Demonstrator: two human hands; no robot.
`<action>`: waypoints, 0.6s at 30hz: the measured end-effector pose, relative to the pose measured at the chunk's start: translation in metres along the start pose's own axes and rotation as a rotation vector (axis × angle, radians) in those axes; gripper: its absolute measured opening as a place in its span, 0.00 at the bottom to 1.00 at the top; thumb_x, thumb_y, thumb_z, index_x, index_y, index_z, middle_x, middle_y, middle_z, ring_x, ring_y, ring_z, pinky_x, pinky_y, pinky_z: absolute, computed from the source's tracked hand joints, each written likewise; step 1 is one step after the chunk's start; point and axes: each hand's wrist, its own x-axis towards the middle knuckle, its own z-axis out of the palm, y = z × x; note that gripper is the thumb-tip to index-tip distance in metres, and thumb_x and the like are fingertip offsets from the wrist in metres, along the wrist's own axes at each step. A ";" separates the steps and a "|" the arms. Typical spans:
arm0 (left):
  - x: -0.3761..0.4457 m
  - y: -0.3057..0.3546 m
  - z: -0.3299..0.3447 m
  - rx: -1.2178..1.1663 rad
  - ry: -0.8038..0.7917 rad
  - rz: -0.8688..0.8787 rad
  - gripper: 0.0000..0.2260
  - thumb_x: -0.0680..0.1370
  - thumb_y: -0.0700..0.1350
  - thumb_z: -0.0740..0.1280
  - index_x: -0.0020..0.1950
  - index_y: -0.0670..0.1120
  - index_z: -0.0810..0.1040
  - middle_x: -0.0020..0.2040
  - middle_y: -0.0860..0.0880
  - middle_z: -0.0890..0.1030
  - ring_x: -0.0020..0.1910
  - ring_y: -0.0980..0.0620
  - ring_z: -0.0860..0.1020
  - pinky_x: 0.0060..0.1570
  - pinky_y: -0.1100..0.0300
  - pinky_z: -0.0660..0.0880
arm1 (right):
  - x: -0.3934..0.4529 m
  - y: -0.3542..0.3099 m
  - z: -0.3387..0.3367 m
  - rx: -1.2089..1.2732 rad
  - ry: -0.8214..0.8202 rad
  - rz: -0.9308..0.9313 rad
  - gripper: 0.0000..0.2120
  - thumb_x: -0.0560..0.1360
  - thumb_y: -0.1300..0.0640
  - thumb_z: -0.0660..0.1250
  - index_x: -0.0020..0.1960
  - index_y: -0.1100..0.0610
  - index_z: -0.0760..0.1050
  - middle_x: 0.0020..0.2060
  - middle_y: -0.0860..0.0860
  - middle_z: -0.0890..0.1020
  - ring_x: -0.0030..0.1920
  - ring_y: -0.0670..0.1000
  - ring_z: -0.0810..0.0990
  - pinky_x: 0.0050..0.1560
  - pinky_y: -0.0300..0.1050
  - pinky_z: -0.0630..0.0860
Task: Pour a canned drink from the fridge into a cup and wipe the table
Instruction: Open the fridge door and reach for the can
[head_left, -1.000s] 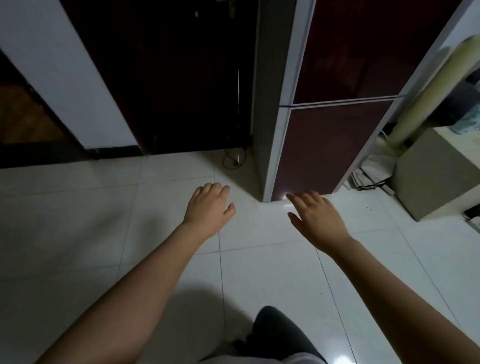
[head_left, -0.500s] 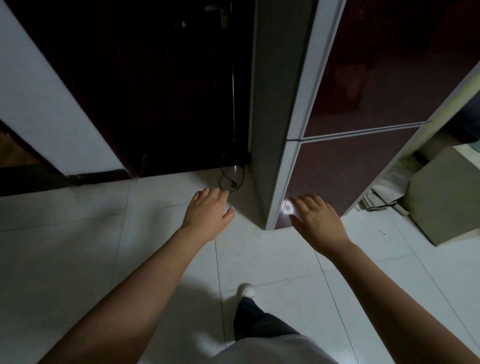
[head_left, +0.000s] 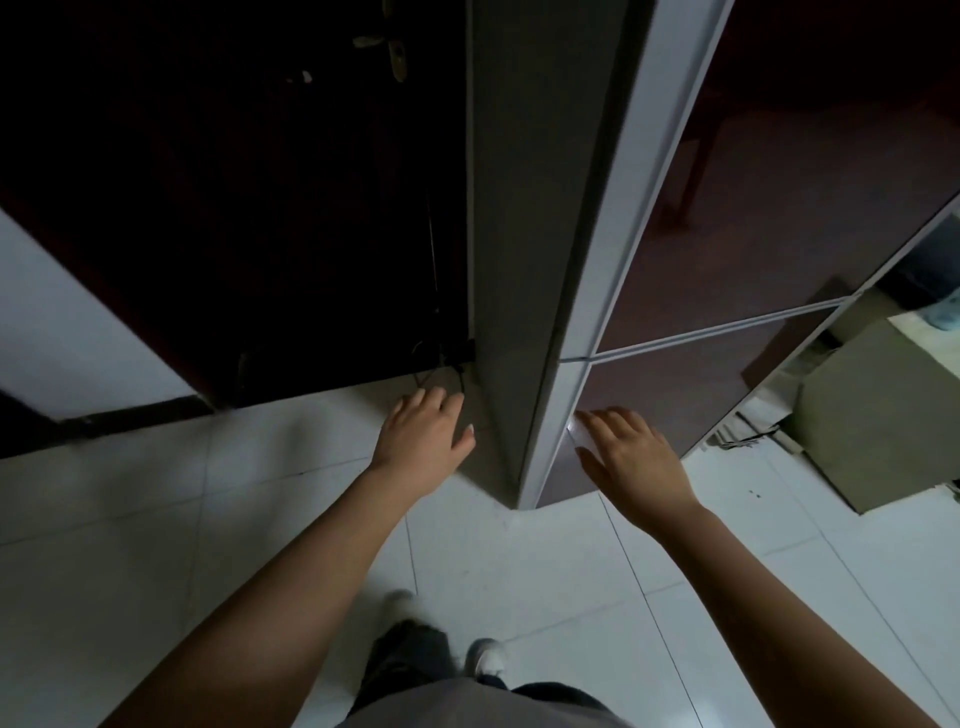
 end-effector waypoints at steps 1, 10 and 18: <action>0.008 -0.001 -0.001 -0.006 0.004 0.012 0.23 0.79 0.54 0.54 0.72 0.46 0.63 0.67 0.47 0.70 0.66 0.48 0.66 0.65 0.54 0.63 | 0.004 0.001 -0.001 -0.002 0.000 0.016 0.22 0.78 0.50 0.59 0.70 0.56 0.64 0.66 0.55 0.72 0.67 0.57 0.68 0.64 0.53 0.68; 0.081 -0.002 -0.036 -0.009 0.044 0.196 0.23 0.80 0.54 0.54 0.72 0.46 0.62 0.68 0.47 0.68 0.68 0.47 0.65 0.67 0.53 0.61 | 0.029 0.003 -0.032 -0.043 0.172 0.154 0.21 0.76 0.51 0.64 0.66 0.59 0.70 0.61 0.57 0.77 0.62 0.59 0.74 0.59 0.54 0.72; 0.133 0.011 -0.093 -0.055 0.194 0.361 0.23 0.80 0.53 0.54 0.72 0.46 0.62 0.69 0.47 0.68 0.69 0.48 0.64 0.68 0.52 0.60 | 0.052 0.003 -0.090 -0.132 0.406 0.267 0.21 0.75 0.53 0.65 0.65 0.61 0.70 0.58 0.59 0.78 0.60 0.60 0.74 0.56 0.55 0.74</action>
